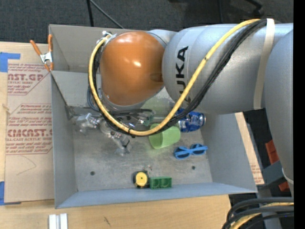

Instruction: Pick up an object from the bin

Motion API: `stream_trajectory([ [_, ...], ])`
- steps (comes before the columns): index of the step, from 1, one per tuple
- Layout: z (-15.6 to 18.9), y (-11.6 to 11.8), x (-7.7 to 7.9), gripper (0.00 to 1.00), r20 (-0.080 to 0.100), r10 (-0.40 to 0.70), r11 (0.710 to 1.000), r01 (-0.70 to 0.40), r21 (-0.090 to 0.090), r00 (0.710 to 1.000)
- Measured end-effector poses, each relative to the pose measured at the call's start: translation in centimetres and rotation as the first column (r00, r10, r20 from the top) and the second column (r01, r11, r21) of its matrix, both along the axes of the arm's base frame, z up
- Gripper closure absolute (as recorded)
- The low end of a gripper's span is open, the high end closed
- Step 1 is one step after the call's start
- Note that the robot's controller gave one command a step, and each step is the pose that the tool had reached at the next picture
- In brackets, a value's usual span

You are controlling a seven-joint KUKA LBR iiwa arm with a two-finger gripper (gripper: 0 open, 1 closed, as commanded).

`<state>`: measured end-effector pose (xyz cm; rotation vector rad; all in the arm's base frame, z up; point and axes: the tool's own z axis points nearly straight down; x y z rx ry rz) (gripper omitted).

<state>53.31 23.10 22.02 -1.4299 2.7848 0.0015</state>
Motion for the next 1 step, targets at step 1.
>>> stream_trajectory([
  [1,-14.16,0.26,-1.86,0.00,-0.016,0.078,0.997,-0.078,-0.005,0.997],
])
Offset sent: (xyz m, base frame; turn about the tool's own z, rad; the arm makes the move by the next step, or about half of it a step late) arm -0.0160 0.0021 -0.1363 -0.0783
